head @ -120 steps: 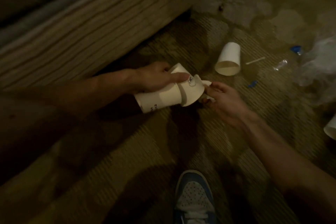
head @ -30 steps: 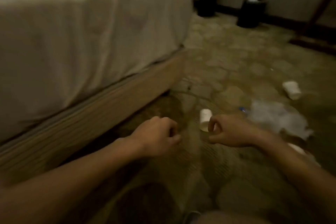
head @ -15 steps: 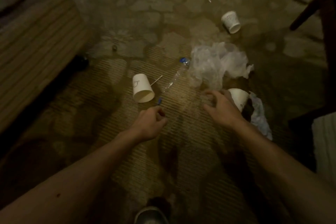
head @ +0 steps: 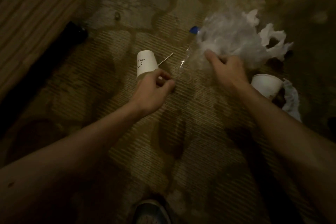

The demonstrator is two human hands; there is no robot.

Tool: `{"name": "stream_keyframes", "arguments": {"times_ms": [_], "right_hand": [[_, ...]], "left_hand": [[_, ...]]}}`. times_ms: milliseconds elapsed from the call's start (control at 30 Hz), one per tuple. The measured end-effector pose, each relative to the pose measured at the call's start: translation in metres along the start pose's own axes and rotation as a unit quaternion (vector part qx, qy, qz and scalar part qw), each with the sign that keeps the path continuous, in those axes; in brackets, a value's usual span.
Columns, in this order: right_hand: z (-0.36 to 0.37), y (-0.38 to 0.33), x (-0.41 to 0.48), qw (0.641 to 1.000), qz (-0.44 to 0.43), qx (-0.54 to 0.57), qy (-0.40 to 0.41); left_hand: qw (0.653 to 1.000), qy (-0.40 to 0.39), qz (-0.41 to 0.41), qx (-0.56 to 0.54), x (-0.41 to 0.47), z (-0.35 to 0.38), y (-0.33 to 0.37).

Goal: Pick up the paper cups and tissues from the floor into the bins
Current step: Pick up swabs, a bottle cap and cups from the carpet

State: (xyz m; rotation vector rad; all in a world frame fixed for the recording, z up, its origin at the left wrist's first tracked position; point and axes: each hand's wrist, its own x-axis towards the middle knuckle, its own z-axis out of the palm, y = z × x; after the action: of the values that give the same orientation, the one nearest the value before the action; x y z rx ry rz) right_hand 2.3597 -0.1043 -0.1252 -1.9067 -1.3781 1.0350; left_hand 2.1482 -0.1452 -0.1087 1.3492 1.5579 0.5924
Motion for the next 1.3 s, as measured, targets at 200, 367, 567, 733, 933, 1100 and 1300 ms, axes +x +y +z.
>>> {"name": "stream_keyframes", "arguments": {"times_ms": [200, 367, 567, 733, 933, 1100, 1300], "right_hand": [[0.0, -0.005, -0.048, 0.979, 0.029, 0.178, -0.099], [0.012, -0.021, -0.08, 0.896, 0.069, 0.35, -0.263], [0.038, -0.03, -0.109, 0.823, 0.113, 0.457, -0.318], [0.047, -0.029, -0.125, 0.959, 0.087, 0.265, -0.058], [0.061, -0.013, -0.15, 0.913, 0.205, 0.329, -0.129], [0.073, -0.032, -0.174, 0.737, 0.27, 0.563, -0.26], [0.074, -0.053, -0.182, 0.753, 0.185, 0.566, -0.28]], "left_hand": [[0.996, 0.05, 0.015, -0.073, -0.006, 0.003, 0.02], [0.996, -0.033, 0.043, -0.074, -0.034, 0.021, 0.011], [0.972, -0.011, 0.017, -0.234, -0.066, 0.027, -0.004], [0.97, 0.165, -0.029, -0.175, -0.078, 0.012, -0.019], [0.962, 0.159, -0.01, -0.224, -0.096, 0.001, -0.02], [0.963, 0.103, -0.084, -0.234, -0.108, 0.001, -0.022], [0.971, 0.133, -0.013, -0.197, -0.131, 0.016, -0.02]]}}
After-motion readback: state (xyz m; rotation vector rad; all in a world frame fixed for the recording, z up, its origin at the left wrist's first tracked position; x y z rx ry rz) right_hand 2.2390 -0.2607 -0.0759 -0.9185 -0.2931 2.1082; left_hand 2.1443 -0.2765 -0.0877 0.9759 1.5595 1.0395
